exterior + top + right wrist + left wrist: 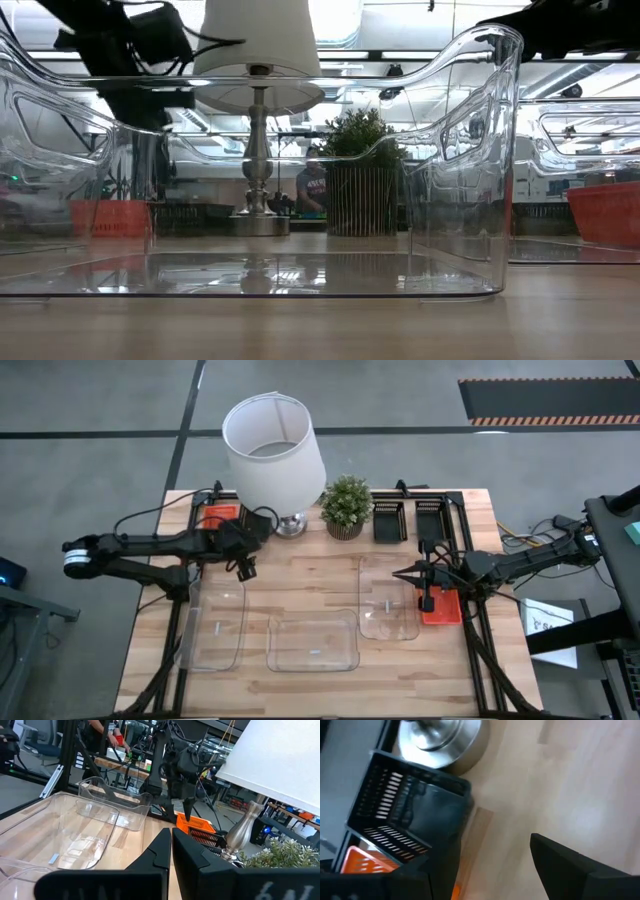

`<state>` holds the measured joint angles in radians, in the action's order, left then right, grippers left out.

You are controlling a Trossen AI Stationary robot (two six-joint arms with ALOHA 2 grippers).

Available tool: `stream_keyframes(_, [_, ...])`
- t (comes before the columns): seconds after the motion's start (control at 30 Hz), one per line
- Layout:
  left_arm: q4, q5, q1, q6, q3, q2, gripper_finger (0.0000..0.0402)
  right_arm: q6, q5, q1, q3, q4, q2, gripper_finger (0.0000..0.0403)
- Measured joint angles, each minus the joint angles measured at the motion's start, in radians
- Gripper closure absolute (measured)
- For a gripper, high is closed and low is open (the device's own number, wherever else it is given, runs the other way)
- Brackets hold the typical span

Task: Stack baskets by color
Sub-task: Stack the left black bin on the top left black bin

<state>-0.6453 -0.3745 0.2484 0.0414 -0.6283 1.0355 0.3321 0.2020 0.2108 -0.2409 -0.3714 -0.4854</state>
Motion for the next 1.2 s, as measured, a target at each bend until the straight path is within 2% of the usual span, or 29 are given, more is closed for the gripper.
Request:
stream_keyframes(0.43, [0.204,-0.055,0.066,0.088,0.093,0.029,0.0178,-0.019,0.000,0.000,0.000,-0.009,0.000,0.0394])
stream_keyframes(0.63, [0.351,-0.081,0.097,0.160,0.150,0.061,0.0178,-0.027,0.000,0.000,0.000,-0.009,0.000,0.0394])
stream_keyframes(0.8, [0.359,-0.130,0.118,0.197,0.152,0.095,0.0178,-0.045,0.000,0.000,0.000,-0.009,0.000,0.0394])
stream_keyframes(1.2, [0.408,-0.147,0.130,0.237,0.162,0.213,0.0179,-0.051,0.000,0.000,0.000,-0.010,0.000,0.0394])
